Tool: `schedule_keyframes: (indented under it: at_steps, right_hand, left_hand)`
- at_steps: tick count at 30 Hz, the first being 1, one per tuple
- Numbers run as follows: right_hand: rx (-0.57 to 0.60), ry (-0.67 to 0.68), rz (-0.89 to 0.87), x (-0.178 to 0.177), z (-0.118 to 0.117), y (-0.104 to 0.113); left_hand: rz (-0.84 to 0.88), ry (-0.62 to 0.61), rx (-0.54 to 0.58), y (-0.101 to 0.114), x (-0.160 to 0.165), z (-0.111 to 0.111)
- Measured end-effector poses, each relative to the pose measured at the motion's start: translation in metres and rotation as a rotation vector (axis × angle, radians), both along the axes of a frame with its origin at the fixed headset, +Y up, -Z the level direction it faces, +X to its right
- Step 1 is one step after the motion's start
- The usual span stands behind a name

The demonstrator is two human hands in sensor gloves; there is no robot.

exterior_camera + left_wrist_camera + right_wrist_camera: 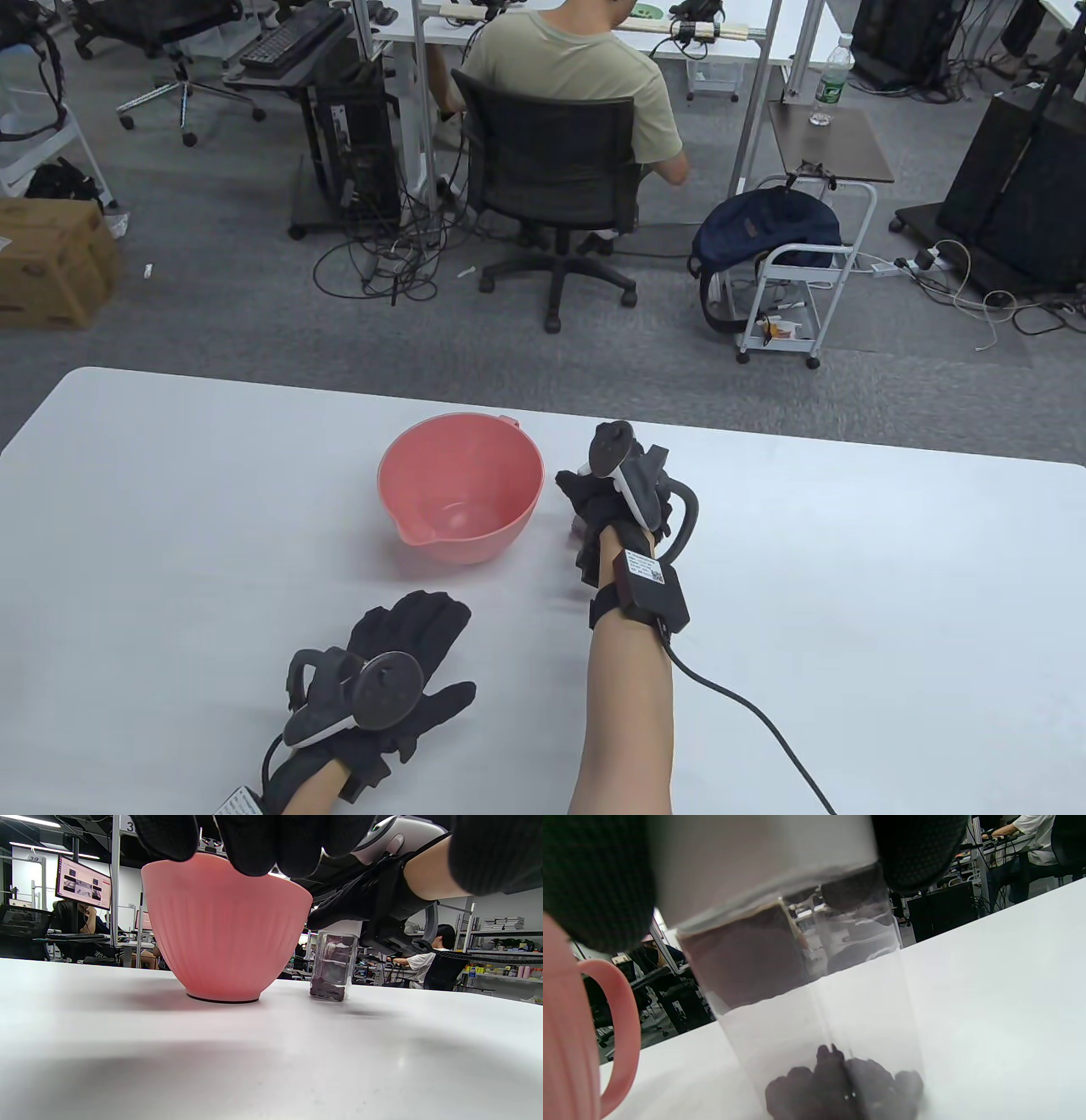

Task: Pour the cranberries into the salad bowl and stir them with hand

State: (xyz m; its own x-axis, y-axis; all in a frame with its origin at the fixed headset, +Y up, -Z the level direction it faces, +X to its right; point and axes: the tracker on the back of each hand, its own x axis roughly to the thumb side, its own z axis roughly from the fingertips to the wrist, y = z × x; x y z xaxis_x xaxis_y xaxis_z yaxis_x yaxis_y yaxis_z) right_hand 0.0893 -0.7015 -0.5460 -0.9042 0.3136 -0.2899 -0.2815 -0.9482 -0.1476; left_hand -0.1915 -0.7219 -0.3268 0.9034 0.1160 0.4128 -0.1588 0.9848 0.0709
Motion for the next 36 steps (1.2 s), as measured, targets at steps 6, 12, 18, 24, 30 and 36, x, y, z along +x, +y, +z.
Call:
schedule_keyframes:
  at_steps: [6,12,18,24,30,36]
  right_hand:
    - [0.021,0.103,0.097,0.006,0.03,0.019]
    - [0.049,0.215,0.069,0.005,0.087,0.045]
    - [0.083,0.329,-0.007,-0.006,0.155,0.054]
    - [0.078,0.408,-0.009,-0.024,0.205,0.042]
    - [0.092,0.446,-0.025,-0.045,0.231,0.019]
    - [0.107,0.474,-0.082,-0.058,0.238,-0.002]
  left_hand:
    - [0.003,-0.007,-0.015,0.0,0.001,0.0]
    - [0.001,-0.02,-0.028,-0.004,0.003,-0.001]
    - [-0.003,-0.034,-0.116,-0.018,0.003,-0.006]
    - [0.094,-0.11,-0.211,-0.025,0.003,-0.009]
    - [0.213,-0.21,-0.271,-0.027,0.009,-0.007]
    - [0.312,-0.237,-0.337,-0.03,0.015,-0.006]
